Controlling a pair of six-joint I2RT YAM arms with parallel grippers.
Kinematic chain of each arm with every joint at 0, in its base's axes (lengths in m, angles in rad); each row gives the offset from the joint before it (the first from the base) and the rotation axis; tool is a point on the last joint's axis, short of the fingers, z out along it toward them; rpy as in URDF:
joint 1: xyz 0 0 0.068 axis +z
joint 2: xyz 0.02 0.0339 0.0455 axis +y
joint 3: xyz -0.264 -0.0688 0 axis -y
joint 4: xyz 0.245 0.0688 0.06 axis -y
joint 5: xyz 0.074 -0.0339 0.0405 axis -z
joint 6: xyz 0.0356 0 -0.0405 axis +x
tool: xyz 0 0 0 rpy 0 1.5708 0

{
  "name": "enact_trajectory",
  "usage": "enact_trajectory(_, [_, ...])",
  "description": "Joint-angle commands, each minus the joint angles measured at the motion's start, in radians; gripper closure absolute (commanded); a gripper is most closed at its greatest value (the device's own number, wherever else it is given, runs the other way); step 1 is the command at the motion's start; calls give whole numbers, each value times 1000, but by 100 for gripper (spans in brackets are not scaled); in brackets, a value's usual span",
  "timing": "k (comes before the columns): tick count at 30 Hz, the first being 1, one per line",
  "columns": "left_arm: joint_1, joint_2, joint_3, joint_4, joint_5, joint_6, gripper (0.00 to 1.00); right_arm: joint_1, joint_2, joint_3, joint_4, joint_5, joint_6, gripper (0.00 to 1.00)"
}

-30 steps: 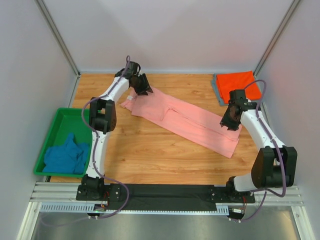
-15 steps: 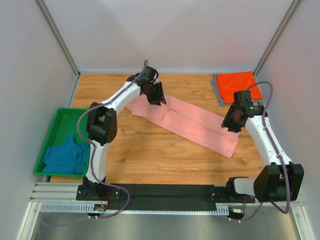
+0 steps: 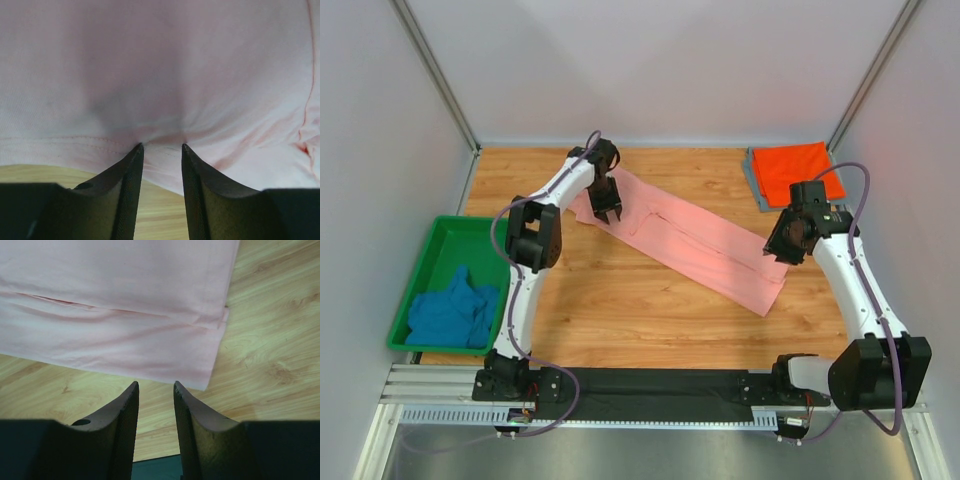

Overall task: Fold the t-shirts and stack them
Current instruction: Fold the tshirt

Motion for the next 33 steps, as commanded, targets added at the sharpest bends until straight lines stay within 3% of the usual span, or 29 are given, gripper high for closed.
enact_trajectory(1, [99,93,118,-46,-89,44,56,2,-25,9,-5,0,4,65])
enact_trajectory(6, [139,77,193,78,73,92,55,41,-4,-119,63,-36,-19,67])
enact_trajectory(10, [138,-90,11,260,197,58,54,144,42,-195,119,-36,-5,76])
enact_trajectory(14, [128,-199,-122,299,286,70,54,262,65,-227,162,-17,30,80])
enact_trajectory(22, [64,-414,-293,320,280,93,53,345,104,-351,345,62,31,83])
enact_trajectory(27, [23,-459,-385,309,293,104,54,363,136,-449,431,40,53,83])
enact_trajectory(30, [13,-492,-442,273,268,107,54,420,156,-482,452,50,102,84])
enact_trajectory(33, [13,-538,-497,259,240,112,54,552,156,-495,388,89,203,85])
